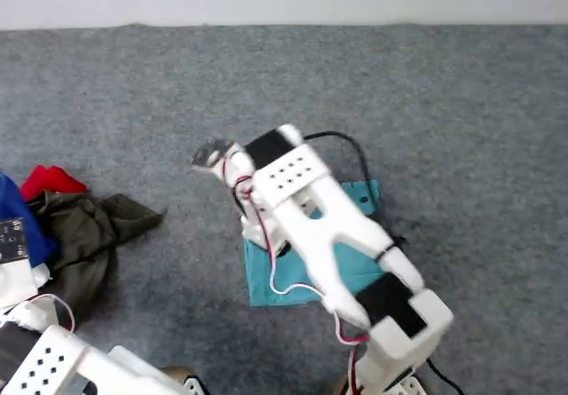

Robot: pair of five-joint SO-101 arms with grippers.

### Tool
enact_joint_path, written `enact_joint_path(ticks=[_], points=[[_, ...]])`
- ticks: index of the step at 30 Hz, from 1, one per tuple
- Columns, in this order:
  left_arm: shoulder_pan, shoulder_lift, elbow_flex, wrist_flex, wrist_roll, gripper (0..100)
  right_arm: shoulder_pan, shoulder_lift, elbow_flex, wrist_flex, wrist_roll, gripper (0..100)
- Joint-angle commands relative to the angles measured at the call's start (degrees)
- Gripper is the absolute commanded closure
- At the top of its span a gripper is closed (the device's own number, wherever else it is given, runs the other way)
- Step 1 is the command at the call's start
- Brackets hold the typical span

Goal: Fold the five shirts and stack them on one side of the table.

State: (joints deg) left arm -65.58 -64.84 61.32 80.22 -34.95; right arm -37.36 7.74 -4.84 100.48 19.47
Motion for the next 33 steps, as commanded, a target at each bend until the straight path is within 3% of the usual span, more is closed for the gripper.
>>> enact_joint_path(ticks=[1, 15, 20, 26, 33], points=[[-0.2, -0.4, -0.7, -0.6, -0.4, 98, 3.6, -8.0, 2.6, 2.3, 0.1, 98.9], [0.3, -0.4, -0.2, -0.6, -0.4, 98, 22.2, -22.5, 23.1, -5.1, -0.1, 98.9], [0.3, -0.4, -0.2, -0.8, -0.4, 98, 23.6, -22.9, 34.0, -12.6, -0.1, 98.9], [0.3, -0.4, -0.1, -0.6, -0.4, 98, 26.9, -22.5, 51.0, -31.3, 0.2, 98.9], [0.3, -0.4, 0.0, -0.6, -0.4, 98, 27.3, -23.7, 52.6, -27.4, 0.5, 98.9]])
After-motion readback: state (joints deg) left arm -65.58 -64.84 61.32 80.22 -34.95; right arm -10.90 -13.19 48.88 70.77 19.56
